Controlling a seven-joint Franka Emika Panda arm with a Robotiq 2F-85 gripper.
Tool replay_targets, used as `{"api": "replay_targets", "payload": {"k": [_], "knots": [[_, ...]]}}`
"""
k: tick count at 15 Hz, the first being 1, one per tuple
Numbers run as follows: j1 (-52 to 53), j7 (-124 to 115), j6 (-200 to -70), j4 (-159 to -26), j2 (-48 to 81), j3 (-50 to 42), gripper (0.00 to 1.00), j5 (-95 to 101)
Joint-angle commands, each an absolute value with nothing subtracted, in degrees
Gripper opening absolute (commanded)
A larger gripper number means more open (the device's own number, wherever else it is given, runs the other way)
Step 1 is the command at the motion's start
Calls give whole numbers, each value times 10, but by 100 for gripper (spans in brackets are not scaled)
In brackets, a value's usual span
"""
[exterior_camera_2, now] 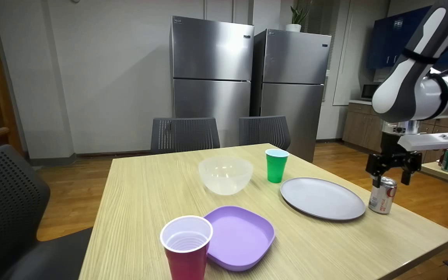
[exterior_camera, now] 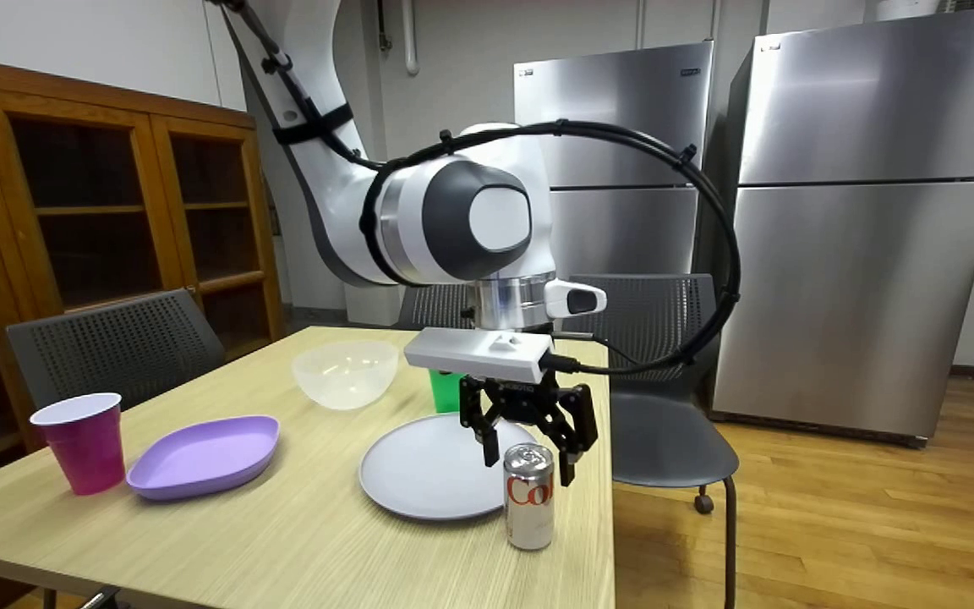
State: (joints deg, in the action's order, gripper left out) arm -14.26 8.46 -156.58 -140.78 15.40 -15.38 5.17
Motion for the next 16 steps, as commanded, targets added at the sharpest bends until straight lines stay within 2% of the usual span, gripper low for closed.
{"api": "replay_targets", "payload": {"k": [1,2,5,7,16], "knots": [[-156,96,-1577,-1402,163,-142,75,37],[-156,96,-1582,-1403,163,-142,74,38],[-156,98,-1589,-1406,163,-140,49,36],[-156,97,-1592,-1407,163,-140,38,36],[-140,93,-1537,-1411,113,-160,38,76]]}}
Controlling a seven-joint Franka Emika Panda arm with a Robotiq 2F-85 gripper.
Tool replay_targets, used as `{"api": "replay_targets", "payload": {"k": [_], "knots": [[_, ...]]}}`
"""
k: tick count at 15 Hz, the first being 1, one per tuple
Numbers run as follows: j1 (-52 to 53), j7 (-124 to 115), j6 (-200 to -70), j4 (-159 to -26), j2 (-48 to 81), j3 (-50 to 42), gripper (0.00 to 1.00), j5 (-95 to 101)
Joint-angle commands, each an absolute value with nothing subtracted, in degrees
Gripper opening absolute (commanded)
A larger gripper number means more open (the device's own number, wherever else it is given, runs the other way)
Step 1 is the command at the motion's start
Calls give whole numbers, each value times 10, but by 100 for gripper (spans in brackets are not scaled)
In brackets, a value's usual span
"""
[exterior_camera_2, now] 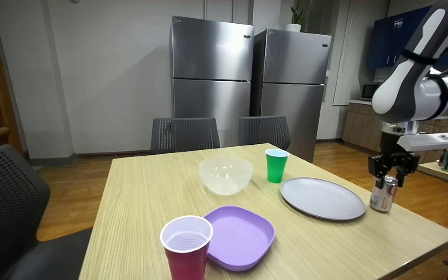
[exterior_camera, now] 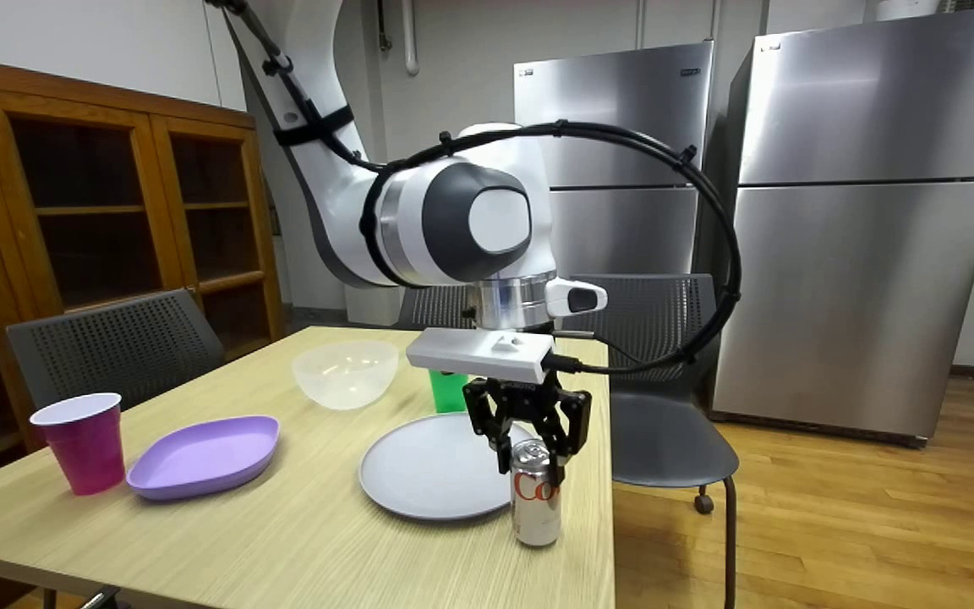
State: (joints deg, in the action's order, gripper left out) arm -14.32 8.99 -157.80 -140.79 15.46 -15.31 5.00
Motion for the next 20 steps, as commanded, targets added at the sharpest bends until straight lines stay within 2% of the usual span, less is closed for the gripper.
{"api": "replay_targets", "payload": {"k": [1,7,20], "knots": [[-141,99,-1528,-1411,105,-158,38,78],[-138,125,-1486,-1412,66,-138,38,72],[-95,174,-1482,-1424,21,-80,38,61]]}}
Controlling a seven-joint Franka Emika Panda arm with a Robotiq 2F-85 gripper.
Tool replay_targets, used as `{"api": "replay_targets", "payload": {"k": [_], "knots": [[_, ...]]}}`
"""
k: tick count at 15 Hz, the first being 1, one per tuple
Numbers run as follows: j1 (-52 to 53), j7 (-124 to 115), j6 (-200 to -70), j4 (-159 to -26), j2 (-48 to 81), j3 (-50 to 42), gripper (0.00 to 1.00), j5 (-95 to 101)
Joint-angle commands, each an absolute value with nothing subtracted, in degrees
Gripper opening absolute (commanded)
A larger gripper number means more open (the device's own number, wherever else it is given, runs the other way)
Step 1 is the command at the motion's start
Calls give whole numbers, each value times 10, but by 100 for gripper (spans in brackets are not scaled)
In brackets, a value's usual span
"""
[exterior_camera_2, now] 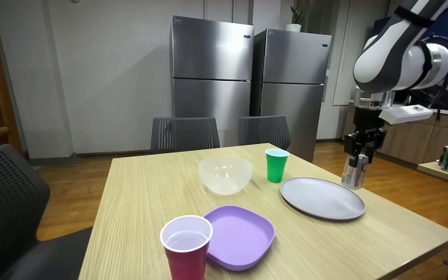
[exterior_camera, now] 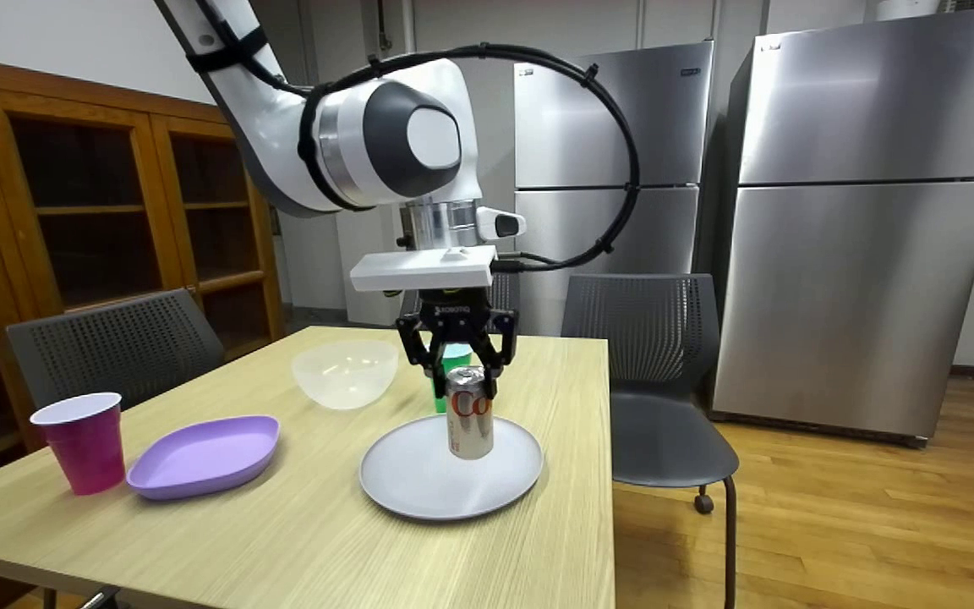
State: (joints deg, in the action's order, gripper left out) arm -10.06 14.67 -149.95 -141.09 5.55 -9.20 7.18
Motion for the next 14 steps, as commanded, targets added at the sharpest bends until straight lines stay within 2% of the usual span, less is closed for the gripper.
{"api": "replay_targets", "payload": {"k": [1,14], "knots": [[-91,176,-1481,-1424,20,-76,38,60],[-37,204,-1484,-1428,8,-21,38,28]]}}
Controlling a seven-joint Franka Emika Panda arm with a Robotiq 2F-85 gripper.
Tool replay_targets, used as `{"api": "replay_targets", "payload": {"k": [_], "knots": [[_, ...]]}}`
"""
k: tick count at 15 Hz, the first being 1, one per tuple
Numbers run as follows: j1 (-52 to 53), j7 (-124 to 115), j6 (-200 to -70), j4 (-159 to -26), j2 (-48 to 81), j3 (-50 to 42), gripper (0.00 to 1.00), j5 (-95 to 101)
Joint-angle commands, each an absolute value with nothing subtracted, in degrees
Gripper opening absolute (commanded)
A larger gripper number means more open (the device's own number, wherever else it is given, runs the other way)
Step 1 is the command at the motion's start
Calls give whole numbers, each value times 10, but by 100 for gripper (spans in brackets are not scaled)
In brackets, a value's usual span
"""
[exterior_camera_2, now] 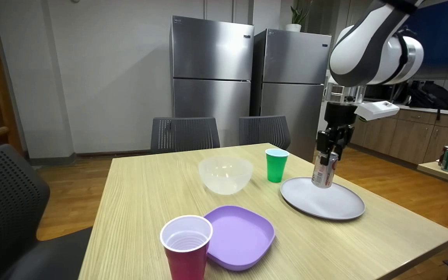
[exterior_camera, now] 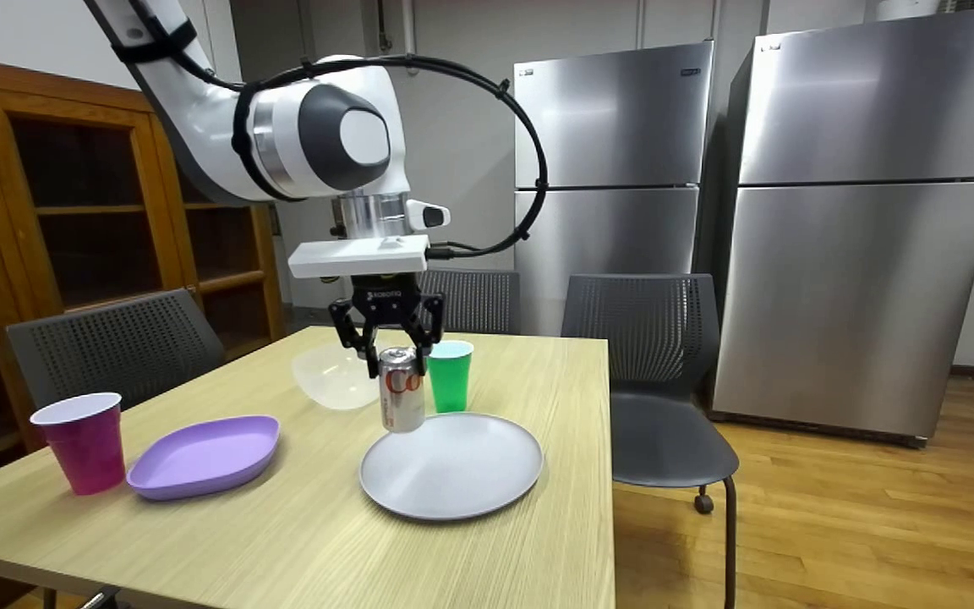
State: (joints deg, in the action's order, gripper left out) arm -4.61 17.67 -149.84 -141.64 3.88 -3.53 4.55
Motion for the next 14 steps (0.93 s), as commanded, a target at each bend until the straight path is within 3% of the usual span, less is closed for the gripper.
{"api": "replay_targets", "payload": {"k": [1,14], "knots": [[-32,212,-1483,-1428,7,-14,38,21],[29,284,-1485,-1421,6,52,38,-54]]}}
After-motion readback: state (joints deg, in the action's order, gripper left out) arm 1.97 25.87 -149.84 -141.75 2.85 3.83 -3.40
